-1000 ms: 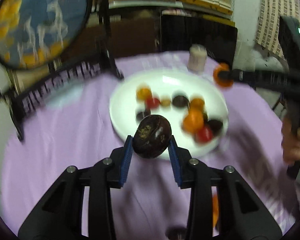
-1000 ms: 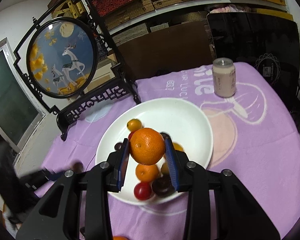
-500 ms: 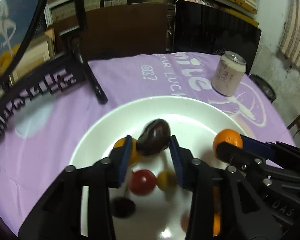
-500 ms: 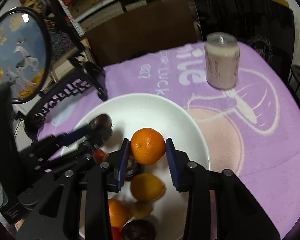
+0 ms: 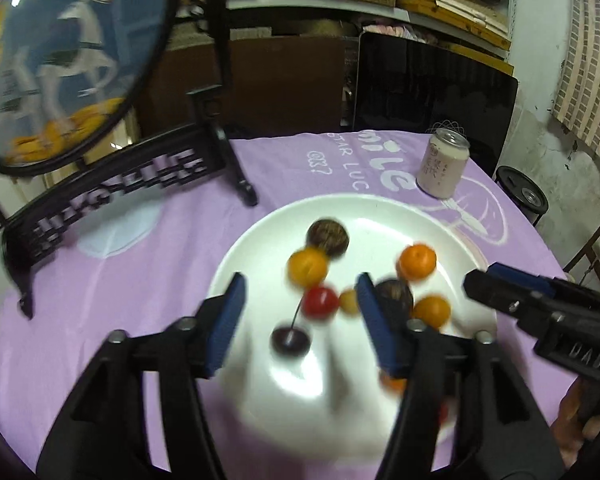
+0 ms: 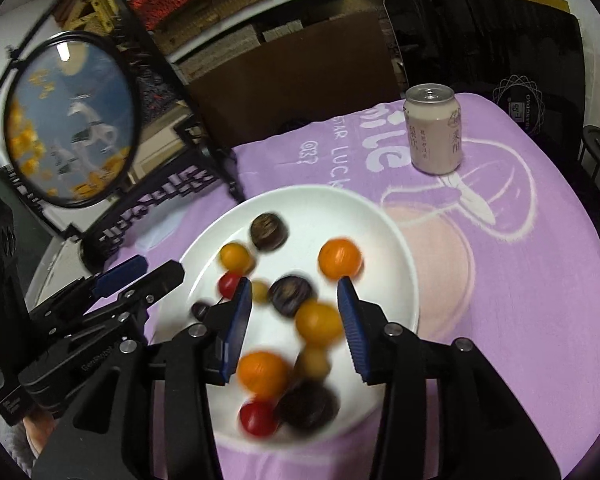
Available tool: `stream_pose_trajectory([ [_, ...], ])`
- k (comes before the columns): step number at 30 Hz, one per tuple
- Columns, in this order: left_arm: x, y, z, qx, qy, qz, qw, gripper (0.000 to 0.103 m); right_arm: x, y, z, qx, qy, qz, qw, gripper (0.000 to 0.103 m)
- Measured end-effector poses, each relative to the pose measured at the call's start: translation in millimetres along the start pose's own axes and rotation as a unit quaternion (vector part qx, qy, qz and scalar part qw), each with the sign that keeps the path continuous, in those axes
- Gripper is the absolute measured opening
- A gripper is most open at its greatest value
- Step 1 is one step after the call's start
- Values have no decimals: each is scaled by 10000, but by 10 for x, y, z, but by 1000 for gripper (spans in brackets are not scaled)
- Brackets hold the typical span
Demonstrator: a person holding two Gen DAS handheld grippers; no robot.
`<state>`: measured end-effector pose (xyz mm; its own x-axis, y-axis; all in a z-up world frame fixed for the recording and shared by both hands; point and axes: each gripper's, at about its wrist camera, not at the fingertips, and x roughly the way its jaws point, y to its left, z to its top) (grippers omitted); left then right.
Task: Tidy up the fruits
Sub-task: 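Grasp a dark cherry with the left gripper while the right gripper grasps a dark plum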
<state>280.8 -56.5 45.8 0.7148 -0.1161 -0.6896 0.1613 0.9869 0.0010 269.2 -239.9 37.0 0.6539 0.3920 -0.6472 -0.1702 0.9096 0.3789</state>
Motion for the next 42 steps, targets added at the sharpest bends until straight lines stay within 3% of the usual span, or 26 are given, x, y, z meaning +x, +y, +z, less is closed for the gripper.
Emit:
stream_pose_trajectory([
  [3,-315,27,-320,144,-140,151,9997,68,-216,75,-282,-23,-26,177,9998,48],
  [5,-505,27,-589,276,-176,229,9992,68,-355,119,-484,-76,-32,253,9996,60],
  [10,-976,45,-1305,574,-409,321,9970,80,-739,170,-1112,-375,-213,347,9985,60],
  [13,-1189,121,-1678,624,-509,152,9966,81,-830,111,-1413,-383,-128,397,9984,60],
  [16,-1278,179,-1899,610,-345,-130,9975,81,-848,41,-1596,-182,24,446,9988,60],
  [20,-1292,115,-2055,881,-290,-251,9954,81,-906,45,-1748,-157,132,603,9980,60],
  [27,-1188,-35,-2118,1196,-158,-216,9925,81,-853,433,-2114,-1240,585,545,9891,60],
  [37,-1035,-155,-2079,1337,113,-253,9906,80,-656,772,-2309,-2313,513,-237,9712,60],
  [39,-1012,-164,-2074,1330,172,-338,9904,73,-619,805,-2315,-2379,551,-243,9694,59],
  [42,-940,-144,-2064,1243,379,-651,9894,43,-574,814,-2302,-2380,624,-214,9690,43],
])
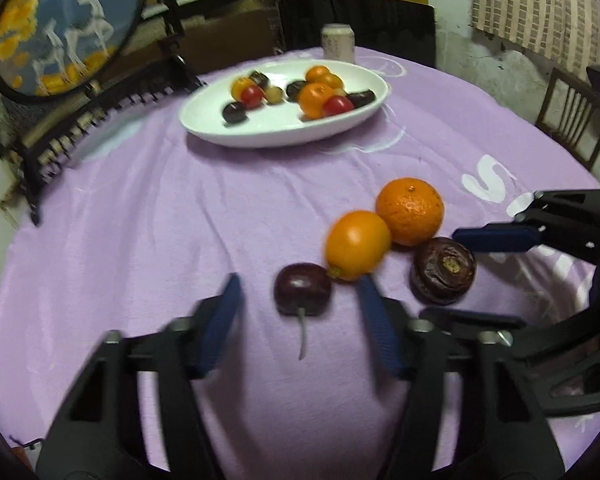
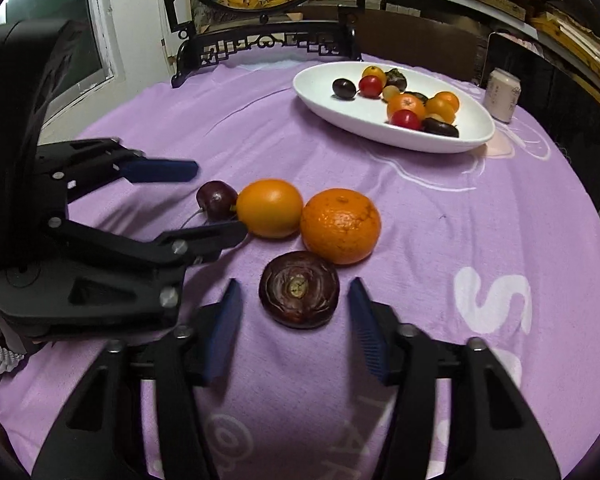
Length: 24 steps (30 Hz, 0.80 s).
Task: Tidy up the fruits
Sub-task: 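Grasp a dark cherry with the left gripper while the right gripper grasps a dark plum, then carry the cherry and plum to the white plate and open both grippers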
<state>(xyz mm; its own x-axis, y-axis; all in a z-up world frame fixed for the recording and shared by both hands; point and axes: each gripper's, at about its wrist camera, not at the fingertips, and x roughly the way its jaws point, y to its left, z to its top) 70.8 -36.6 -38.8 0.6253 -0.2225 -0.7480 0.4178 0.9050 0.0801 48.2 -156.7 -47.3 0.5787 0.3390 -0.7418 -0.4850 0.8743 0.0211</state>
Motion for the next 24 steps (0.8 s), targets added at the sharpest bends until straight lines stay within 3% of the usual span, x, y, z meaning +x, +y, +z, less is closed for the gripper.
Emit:
stream_pose_trajectory([
  [2,39,36,0,-112,101,-265,9995,31,4,-38,6,74,17,42,10000,40],
  [4,15,57,-9,-194,39,-374,9991,31,-12,-66,-3,116,10,102,9999,39],
  [9,-131,55,-47,-191,-206,-137,9995,31,-143,-194,-13,374,-174,239,9989,39],
  [15,-330,242,21,-576,-517,71,9970,31,-444,-468,-7,934,-700,411,9923,39],
  [19,-356,389,293,-755,-556,199,9954,31,-566,-644,110,1180,-882,503,9878,39],
  [24,-358,524,894,-881,-892,232,9918,31,-703,-1021,624,1432,-1150,357,9824,39],
])
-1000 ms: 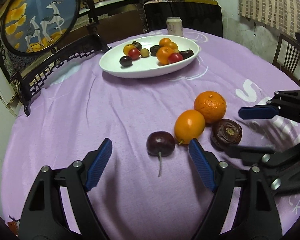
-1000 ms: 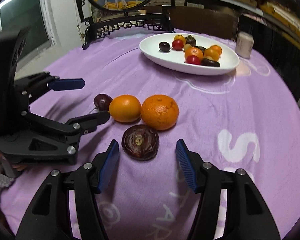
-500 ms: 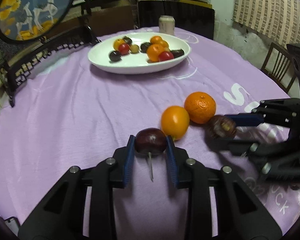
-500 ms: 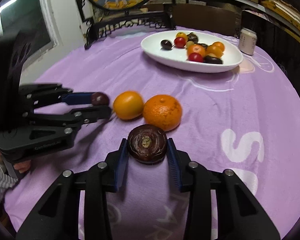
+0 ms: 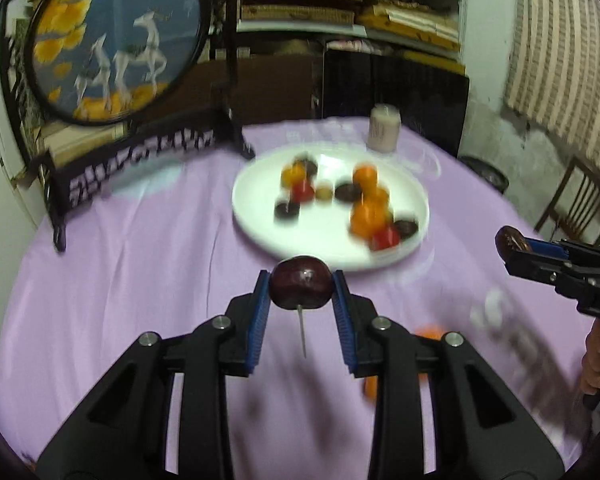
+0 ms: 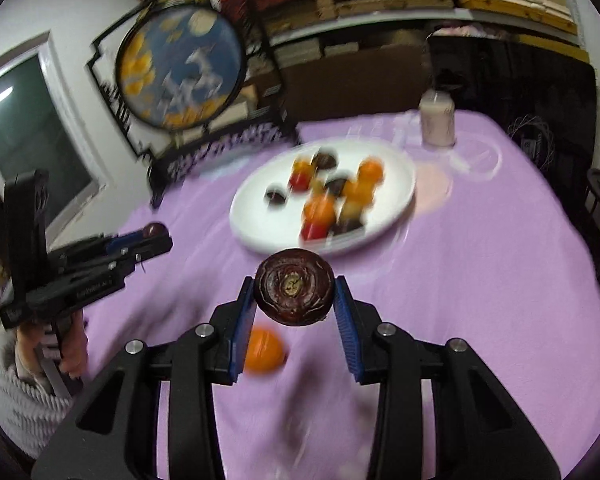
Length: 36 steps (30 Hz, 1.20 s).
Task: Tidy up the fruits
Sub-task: 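Carry the cherry and plum to the white plate and open both grippers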
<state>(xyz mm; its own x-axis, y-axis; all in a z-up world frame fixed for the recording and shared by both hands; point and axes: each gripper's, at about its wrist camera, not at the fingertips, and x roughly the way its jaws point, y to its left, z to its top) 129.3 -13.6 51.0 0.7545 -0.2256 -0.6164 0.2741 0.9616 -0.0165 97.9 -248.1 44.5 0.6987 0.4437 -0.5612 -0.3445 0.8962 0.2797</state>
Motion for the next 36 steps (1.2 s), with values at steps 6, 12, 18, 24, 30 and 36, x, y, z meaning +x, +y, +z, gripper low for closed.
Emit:
stream_pose_trajectory([
  [6,486,-157,366,20,-25,-55,10000,31,392,-265,581,413,-171,-83,9990,40],
  [12,1052,-214,349,55,335,-117,9994,31,999,-559,755,794,100,-232,9965,40],
  [18,1299,-177,240,10,527,-124,9985,51,1332,-779,758,1220,284,-323,9916,67],
  [24,1143,-80,244,-209,371,-154,9990,58,1066,-719,830,1211,-140,-4,9925,67],
  [30,907,-65,223,-256,247,33,9994,64,707,-319,863,852,-313,182,9957,71],
  [36,571,-67,-21,-192,167,212,9995,69,444,-113,496,557,-304,100,9979,73],
])
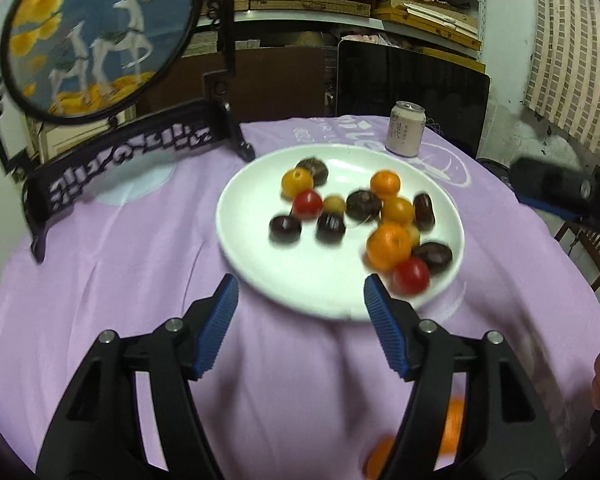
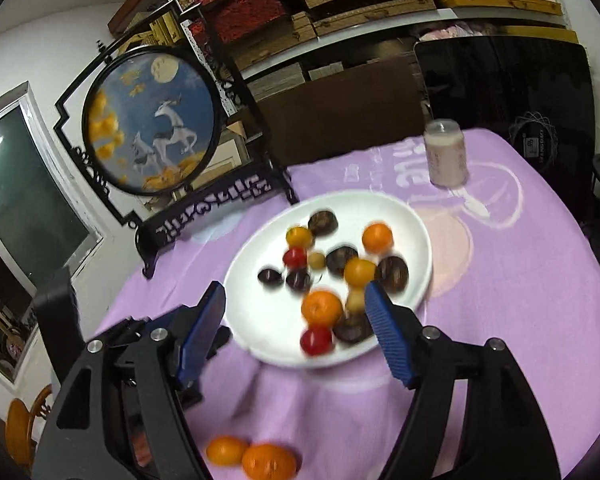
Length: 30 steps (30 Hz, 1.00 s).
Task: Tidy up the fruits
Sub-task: 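Carry the cherry and plum to the white plate and open both grippers, then grasp a small orange with the left gripper while the right gripper grasps a large tangerine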
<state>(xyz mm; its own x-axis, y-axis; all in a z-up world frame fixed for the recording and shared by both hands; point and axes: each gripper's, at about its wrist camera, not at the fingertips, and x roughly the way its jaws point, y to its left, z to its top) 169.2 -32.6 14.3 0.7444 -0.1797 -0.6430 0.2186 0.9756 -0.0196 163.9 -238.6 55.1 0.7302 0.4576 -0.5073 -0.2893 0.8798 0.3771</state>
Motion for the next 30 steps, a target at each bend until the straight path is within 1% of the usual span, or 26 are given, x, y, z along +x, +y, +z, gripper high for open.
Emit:
stream_pose_trajectory([
  [2,-79,42,-171,-1,67,77,9999,73,-27,-8,-188,-46,132,-68,9999,73],
  [4,-164,77,-332,5,133,244,9996,74,-47,-37,-382,-84,256,-164,9995,72],
  [6,-220,107,-428,-44,188,228,9996,74,-68,-74,-544,-43,375,-210,9991,72],
  [9,-370,101,-551,-30,114,280,9995,75,-128,-113,-754,9,504,-305,9983,72],
  [11,-475,61,-610,34,3,353,9994,79,-178,-116,-823,18,489,-335,9982,72],
  [13,-584,24,-668,96,-105,421,9990,80,-236,-118,-882,54,459,-329,9984,72],
  [15,-671,4,-717,128,-168,455,9987,85,-266,-124,-936,54,479,-305,9984,72],
  [16,-712,-3,-746,132,-204,464,9986,90,-266,-104,-962,20,517,-289,9982,72],
  [17,-735,-15,-760,139,-232,468,9985,91,-251,-74,-984,-39,563,-271,9980,72],
  [20,-708,-99,-798,329,-162,446,9983,91,-157,58,-1055,-401,737,-248,9962,72],
  [24,-617,-197,-846,619,-38,532,9967,91,-72,206,-1151,-863,892,-294,9918,72],
  [27,-588,-204,-857,637,15,511,9967,91,-74,267,-1182,-1054,875,-296,9901,72],
  [30,-586,-193,-854,621,0,557,9965,91,-17,318,-1230,-1199,974,-335,9874,72],
])
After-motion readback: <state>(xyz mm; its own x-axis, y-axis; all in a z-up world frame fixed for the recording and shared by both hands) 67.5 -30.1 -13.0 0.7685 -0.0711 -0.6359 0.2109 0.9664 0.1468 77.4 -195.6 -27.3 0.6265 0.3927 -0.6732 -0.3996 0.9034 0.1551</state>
